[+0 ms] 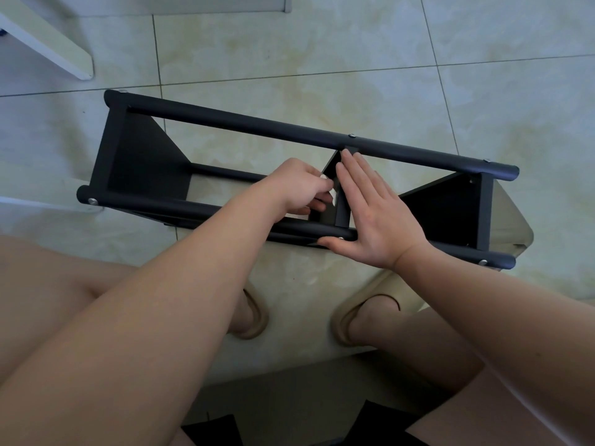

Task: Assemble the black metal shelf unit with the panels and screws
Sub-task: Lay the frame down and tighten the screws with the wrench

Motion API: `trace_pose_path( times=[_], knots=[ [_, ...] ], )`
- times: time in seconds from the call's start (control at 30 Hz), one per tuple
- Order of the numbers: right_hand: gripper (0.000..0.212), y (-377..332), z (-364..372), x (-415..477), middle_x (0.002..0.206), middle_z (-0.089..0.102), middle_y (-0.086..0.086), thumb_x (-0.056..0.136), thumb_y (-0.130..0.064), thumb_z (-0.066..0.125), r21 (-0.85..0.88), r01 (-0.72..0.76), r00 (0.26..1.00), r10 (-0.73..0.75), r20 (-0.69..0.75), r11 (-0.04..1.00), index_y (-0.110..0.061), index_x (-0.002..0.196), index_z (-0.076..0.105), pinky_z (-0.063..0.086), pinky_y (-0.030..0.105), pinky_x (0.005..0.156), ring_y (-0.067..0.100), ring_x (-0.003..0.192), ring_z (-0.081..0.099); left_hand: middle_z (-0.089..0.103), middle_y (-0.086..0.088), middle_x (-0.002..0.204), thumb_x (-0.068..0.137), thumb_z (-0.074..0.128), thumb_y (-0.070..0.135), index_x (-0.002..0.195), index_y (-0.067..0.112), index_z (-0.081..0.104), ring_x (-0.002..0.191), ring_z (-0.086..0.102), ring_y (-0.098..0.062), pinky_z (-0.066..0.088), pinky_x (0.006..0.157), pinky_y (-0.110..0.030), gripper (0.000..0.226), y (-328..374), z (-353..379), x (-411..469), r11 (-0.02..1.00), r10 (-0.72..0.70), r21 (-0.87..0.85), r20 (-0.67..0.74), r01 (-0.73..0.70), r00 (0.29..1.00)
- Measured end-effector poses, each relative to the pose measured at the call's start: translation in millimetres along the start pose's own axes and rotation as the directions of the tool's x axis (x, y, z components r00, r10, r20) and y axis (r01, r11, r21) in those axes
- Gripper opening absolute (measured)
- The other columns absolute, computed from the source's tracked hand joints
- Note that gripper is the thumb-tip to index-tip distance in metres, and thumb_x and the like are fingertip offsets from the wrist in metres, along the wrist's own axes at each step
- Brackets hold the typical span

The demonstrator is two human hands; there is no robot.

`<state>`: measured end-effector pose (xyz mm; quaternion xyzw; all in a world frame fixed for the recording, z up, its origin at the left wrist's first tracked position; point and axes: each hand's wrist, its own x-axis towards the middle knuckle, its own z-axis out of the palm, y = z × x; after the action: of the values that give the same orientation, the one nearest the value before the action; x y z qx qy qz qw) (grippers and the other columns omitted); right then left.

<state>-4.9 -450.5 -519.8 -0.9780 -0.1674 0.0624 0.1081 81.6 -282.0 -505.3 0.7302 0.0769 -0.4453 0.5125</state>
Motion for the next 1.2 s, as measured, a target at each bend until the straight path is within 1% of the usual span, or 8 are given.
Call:
trace_pose_path(
  times=[0.1,0.23,0.3,0.43,0.57,0.67,1.03,1.2],
  knots=[
    [0.110,0.5,0.2,0.1,0.168,0.009,0.018,0.086,-0.074,0.051,-0.002,0.001,1.000,-0.001,0.002,1.000,0.003,0.158,0.020,0.024,0.052,0.123,0.033,0.156,0.007,0.071,0.002,0.081,0.099,0.059,0.025,0.089,0.019,0.062,0.072,0.067,-0.010,0.049,0.068,-0.025,0.012,-1.1,4.5,0.8,0.995,-0.002,0.102,0.017,0.000,1.000],
    [0.111,0.1,-0.1,0.0,0.168,0.009,0.018,0.085,-0.075,0.051,0.000,-0.002,1.000,0.002,0.004,1.000,0.003,0.158,0.020,0.023,0.052,0.123,0.033,0.156,0.007,0.074,0.005,0.083,0.100,0.056,0.026,0.088,0.022,0.063,0.076,0.069,-0.008,0.047,0.069,-0.026,0.014,0.2,5.5,1.1,0.994,-0.021,0.106,0.045,0.016,0.999],
    [0.111,-0.2,0.0,-0.1,0.168,0.009,0.018,0.085,-0.075,0.050,-0.002,-0.002,1.000,0.002,0.004,1.000,0.003,0.158,0.020,0.023,0.052,0.123,0.033,0.156,0.007,0.075,0.006,0.082,0.100,0.058,0.028,0.100,0.021,0.064,0.077,0.070,-0.007,0.048,0.071,-0.028,0.009,0.7,2.8,0.6,0.999,-0.037,0.038,0.036,0.036,0.999],
    [0.111,-0.4,-0.1,-0.1,0.168,0.009,0.018,0.085,-0.075,0.051,-0.003,-0.003,1.000,0.003,0.004,1.000,0.003,0.158,0.020,0.023,0.052,0.123,0.033,0.156,0.007,0.074,0.007,0.086,0.097,0.063,0.031,0.115,0.020,0.063,0.082,0.068,-0.009,0.049,0.073,-0.029,0.021,0.3,-2.1,0.9,0.998,-0.053,-0.015,0.040,0.053,0.998],
    [0.110,0.0,-0.3,-0.1,0.168,0.010,0.018,0.086,-0.075,0.050,-0.005,-0.003,1.000,0.003,-0.001,1.000,0.003,0.158,0.020,0.023,0.051,0.123,0.033,0.156,0.007,0.073,0.007,0.085,0.098,0.062,0.028,0.098,0.021,0.066,0.082,0.067,-0.011,0.049,0.075,-0.029,0.009,0.5,-0.9,0.5,0.998,-0.059,0.031,0.036,0.058,0.998],
    [0.110,-0.1,0.1,0.0,0.168,0.010,0.018,0.085,-0.075,0.051,-0.003,-0.001,1.000,0.001,-0.010,1.000,0.003,0.157,0.022,0.023,0.051,0.123,0.033,0.156,0.008,0.073,0.007,0.084,0.098,0.060,0.027,0.087,0.023,0.065,0.080,0.067,-0.010,0.050,0.075,-0.028,0.013,0.7,0.8,0.1,0.996,-0.051,0.072,0.040,0.048,0.998],
    [0.110,-0.3,-0.6,-0.2,0.167,0.011,0.019,0.085,-0.073,0.055,0.002,0.001,1.000,-0.001,-0.013,1.000,0.004,0.157,0.022,0.024,0.052,0.123,0.034,0.156,0.009,0.074,0.008,0.080,0.099,0.060,0.025,0.103,0.018,0.067,0.076,0.067,-0.006,0.051,0.077,-0.027,0.011,1.0,-3.2,-2.9,0.997,-0.047,0.058,0.070,0.043,0.996],
    [0.110,-0.8,-1.1,-0.4,0.167,0.012,0.020,0.085,-0.073,0.054,0.004,0.003,1.000,-0.003,-0.016,1.000,0.005,0.156,0.023,0.024,0.052,0.123,0.034,0.156,0.010,0.073,0.008,0.076,0.099,0.060,0.023,0.100,0.016,0.066,0.072,0.067,-0.006,0.052,0.077,-0.027,0.010,2.9,-1.2,-4.4,0.997,-0.067,0.035,0.059,0.065,0.996]
  ],
)
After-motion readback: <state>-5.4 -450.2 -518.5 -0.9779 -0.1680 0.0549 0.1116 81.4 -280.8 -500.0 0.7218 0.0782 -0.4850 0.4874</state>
